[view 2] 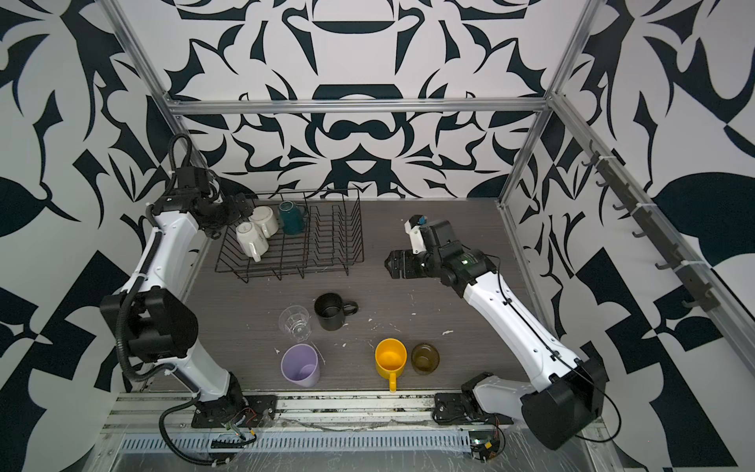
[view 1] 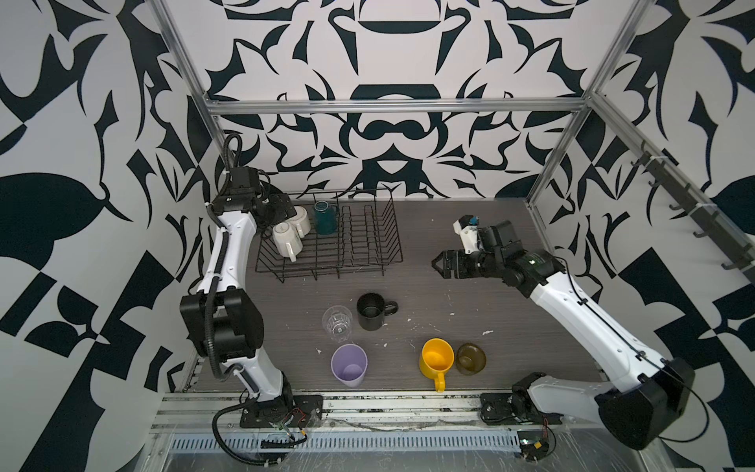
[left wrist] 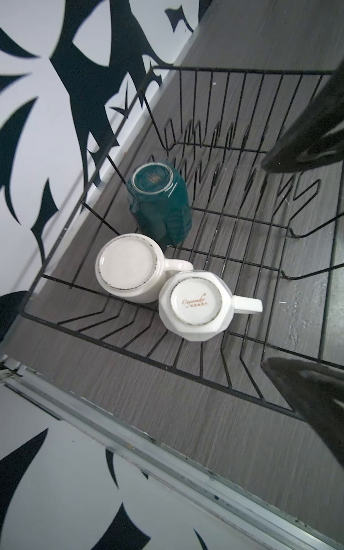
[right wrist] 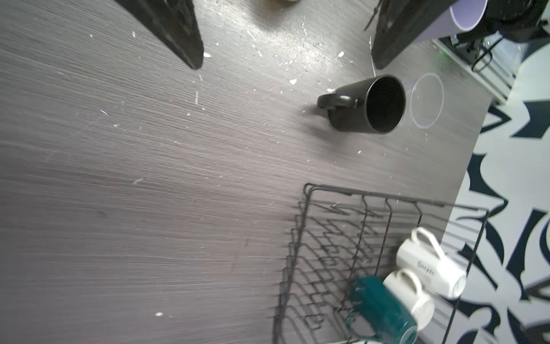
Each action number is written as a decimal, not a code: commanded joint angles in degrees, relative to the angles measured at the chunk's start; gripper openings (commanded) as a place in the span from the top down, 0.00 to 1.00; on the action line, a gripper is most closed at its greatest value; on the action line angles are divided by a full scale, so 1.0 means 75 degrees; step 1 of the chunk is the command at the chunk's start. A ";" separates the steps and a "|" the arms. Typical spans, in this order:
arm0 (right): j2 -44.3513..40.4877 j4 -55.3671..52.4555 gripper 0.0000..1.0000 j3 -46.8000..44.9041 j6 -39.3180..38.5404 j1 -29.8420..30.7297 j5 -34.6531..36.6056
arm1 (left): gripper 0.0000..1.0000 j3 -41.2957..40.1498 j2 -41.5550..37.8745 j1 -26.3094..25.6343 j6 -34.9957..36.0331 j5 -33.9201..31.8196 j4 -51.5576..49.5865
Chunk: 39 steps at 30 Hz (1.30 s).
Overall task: Load cups into a dish rack
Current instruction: Place the cup upside down at the dish rack, then pick up the cup from the bottom-center of the table.
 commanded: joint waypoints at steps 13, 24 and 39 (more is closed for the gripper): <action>0.0386 -0.0763 0.18 0.0645 0.0846 0.3251 0.1263 | 0.01 -0.4330 -0.3867 0.0099 -0.0165 0.0377 0.4966; 0.1631 -0.1007 0.28 0.1356 0.1706 0.5566 0.1834 | 0.01 -0.4252 -0.4087 0.0099 0.0095 0.0586 0.4454; 0.3799 -0.1373 0.44 0.2491 0.2040 0.6625 0.2451 | 0.01 -0.4392 -0.4570 0.0100 0.0319 0.0211 0.4322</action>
